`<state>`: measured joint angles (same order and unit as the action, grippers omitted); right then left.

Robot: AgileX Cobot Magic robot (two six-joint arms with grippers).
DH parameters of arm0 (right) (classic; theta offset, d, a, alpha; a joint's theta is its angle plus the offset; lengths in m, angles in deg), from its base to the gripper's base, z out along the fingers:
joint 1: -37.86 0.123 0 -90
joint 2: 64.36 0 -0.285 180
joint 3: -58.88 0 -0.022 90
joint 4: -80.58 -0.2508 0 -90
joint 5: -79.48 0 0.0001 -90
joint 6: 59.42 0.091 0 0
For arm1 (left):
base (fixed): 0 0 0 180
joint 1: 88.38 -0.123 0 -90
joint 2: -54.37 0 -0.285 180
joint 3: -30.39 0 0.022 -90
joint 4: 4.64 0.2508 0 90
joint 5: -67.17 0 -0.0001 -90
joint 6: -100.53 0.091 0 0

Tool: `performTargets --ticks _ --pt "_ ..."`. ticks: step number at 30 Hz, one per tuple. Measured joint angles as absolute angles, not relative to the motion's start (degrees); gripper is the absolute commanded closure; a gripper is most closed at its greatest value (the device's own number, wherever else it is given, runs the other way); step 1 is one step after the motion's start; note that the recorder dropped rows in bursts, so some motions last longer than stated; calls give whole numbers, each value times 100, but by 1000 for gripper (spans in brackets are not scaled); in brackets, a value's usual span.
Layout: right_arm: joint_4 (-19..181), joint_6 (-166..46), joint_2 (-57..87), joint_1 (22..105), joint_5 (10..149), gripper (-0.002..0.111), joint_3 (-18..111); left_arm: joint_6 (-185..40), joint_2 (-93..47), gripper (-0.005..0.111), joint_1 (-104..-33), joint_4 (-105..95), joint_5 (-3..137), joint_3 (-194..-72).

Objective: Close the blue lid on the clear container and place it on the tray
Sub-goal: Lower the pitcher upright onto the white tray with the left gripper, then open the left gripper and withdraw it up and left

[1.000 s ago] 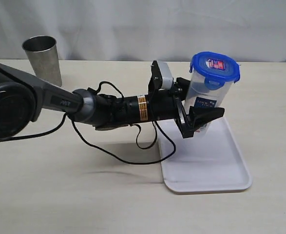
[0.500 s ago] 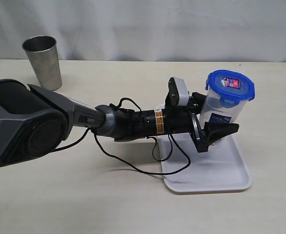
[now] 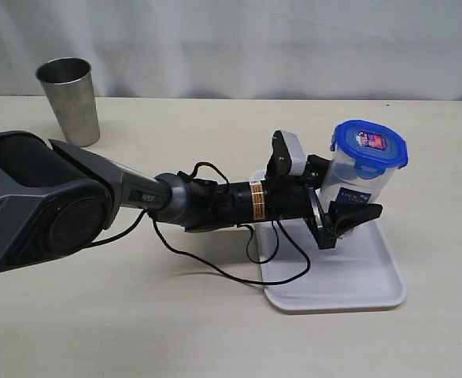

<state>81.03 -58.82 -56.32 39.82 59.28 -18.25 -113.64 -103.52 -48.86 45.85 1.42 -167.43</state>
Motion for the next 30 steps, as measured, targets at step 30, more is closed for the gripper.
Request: performTargets --ticks 30 --pt "8103 -5882 -5632 3982 5928 104 -1825 -11461 -10352 20 -5533 6245 -133 -16788"
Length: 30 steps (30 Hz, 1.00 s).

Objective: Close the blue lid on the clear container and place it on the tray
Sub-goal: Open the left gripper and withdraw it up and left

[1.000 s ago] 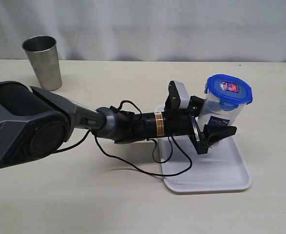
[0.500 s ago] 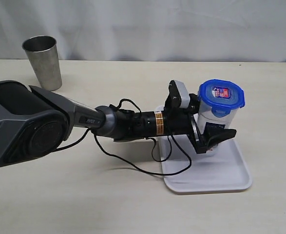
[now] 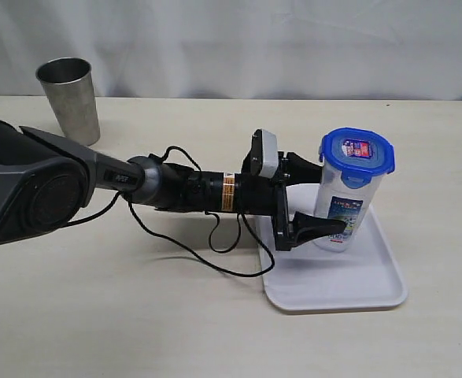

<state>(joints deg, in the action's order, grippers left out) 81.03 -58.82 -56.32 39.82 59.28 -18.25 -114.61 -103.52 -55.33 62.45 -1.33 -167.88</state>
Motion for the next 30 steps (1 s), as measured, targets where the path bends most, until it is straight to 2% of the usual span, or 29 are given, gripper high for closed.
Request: performTargets --ticks 12,15,17,22,30 --pt "8103 -5882 -5632 3982 5928 104 -1825 -11841 -10352 21 -6124 6498 -217 -16788" --pt "8103 -5882 -5632 3982 5928 104 -1825 -11988 -10280 37 -6208 6528 -217 -16788" --pt "8103 -5882 -5632 3982 5928 104 -1825 -12143 -10159 55 -6240 6557 -130 -16788" --pt "8103 -5882 -5632 3982 5928 104 -1825 -12527 -9732 107 -6259 7039 446 -16788" --pt "8103 -5882 -5632 3982 5928 104 -1825 -14285 -8905 107 -6358 8590 1608 -16788"
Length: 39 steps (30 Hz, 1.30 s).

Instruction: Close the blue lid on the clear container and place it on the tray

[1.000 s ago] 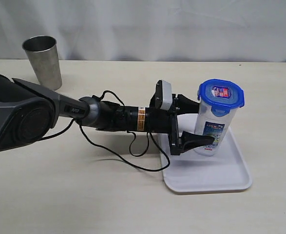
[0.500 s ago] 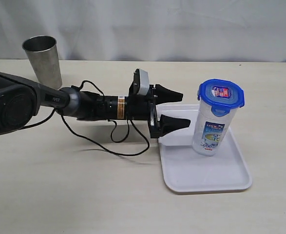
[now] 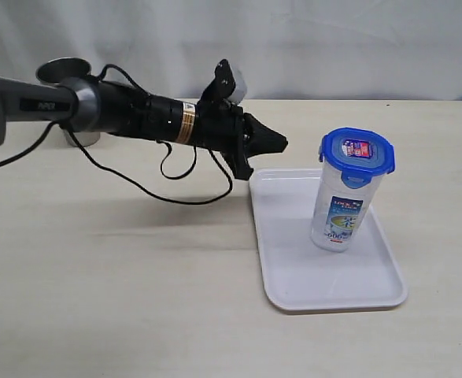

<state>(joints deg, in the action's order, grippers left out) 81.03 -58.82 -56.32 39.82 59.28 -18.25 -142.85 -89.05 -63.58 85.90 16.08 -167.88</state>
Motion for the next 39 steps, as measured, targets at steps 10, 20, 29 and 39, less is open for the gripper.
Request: performTargets --ticks 10,20,29,39 --pt "8103 -5882 -5632 3975 5928 104 -1825 -16519 -7593 107 -6371 9501 2889 -16233" --pt "8103 -5882 -5632 3975 5928 104 -1825 -16622 -5651 107 -6100 9558 6365 -14236" --pt "8103 -5882 -5632 3975 5928 104 -1825 -16622 -3931 107 -6100 9558 6946 -12924" --pt "8103 -5882 -5632 3975 5928 104 -1825 -16622 -1772 107 -6100 9558 6853 -11770"
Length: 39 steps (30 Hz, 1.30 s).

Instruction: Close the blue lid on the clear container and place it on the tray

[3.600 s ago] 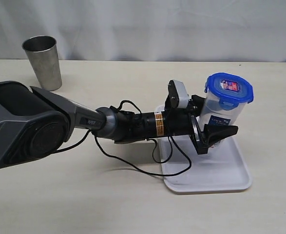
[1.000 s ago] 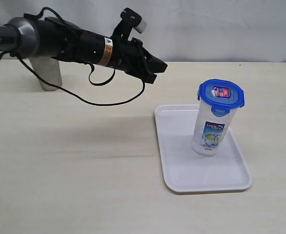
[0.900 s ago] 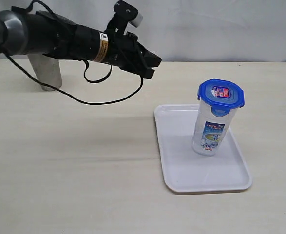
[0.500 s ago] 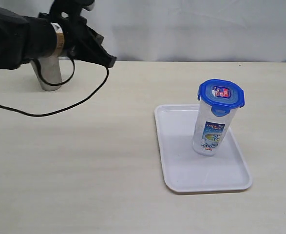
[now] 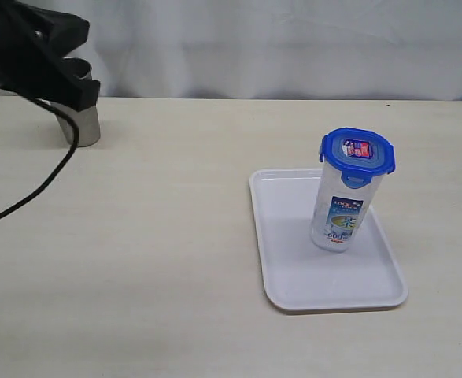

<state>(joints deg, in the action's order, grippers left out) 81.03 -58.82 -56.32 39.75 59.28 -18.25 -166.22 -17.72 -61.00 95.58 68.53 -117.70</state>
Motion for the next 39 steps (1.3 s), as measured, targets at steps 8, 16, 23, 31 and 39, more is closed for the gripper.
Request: performTargets --ticks 8,16,23,31,39 --pt "8103 -5882 -5632 3975 5928 104 -1825 -16622 -789 107 -6100 9558 6799 -11609" --pt "8103 -5882 -5632 3975 5928 104 -1825 -16622 -322 107 -6100 9558 6799 -11609" --pt "8103 -5882 -5632 3975 5928 104 -1825 -16383 -180 107 -6100 8945 6863 -11595" --pt "8103 -5882 -5632 3975 5928 104 -1825 -11089 13 107 -6100 3423 7991 -11591" --pt "8103 -5882 -5632 3975 5928 104 -1825 -5600 178 107 -6100 -654 7681 -11462"
